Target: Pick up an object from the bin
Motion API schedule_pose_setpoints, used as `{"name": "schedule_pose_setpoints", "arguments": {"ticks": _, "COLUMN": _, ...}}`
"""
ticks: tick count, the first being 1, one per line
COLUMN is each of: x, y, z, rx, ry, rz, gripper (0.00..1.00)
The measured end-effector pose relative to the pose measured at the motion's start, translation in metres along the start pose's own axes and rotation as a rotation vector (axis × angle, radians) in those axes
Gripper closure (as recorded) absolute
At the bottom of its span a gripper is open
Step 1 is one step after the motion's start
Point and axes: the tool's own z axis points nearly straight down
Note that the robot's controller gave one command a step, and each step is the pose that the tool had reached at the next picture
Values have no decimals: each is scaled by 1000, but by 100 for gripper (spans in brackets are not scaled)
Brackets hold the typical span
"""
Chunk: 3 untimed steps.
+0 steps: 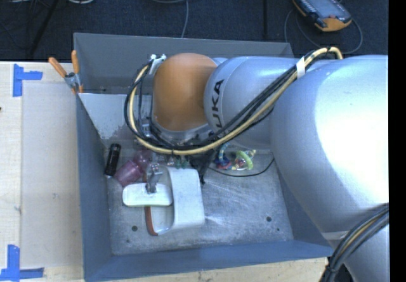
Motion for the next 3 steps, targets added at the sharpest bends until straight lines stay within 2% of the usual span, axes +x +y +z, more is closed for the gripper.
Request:
{"name": "schedule_pose_setpoints", "arguments": {"ticks": 1, "x": 3, "y": -1, "z": -1, "rx": -2, "ry": -4, "rz": 4, "gripper": 0}}
{"name": "schedule_pose_setpoints", "arguments": {"ticks": 2, "x": -4, "y": 1, "z": -5, "rx": 2, "ry": 6, "rz": 4, "gripper": 0}}
{"name": "schedule_pose_setpoints", "arguments": {"ticks": 3, "x": 0, "y": -1, "z": -2, "rx": 4, "ry": 13, "rz": 9, "gripper": 100}}
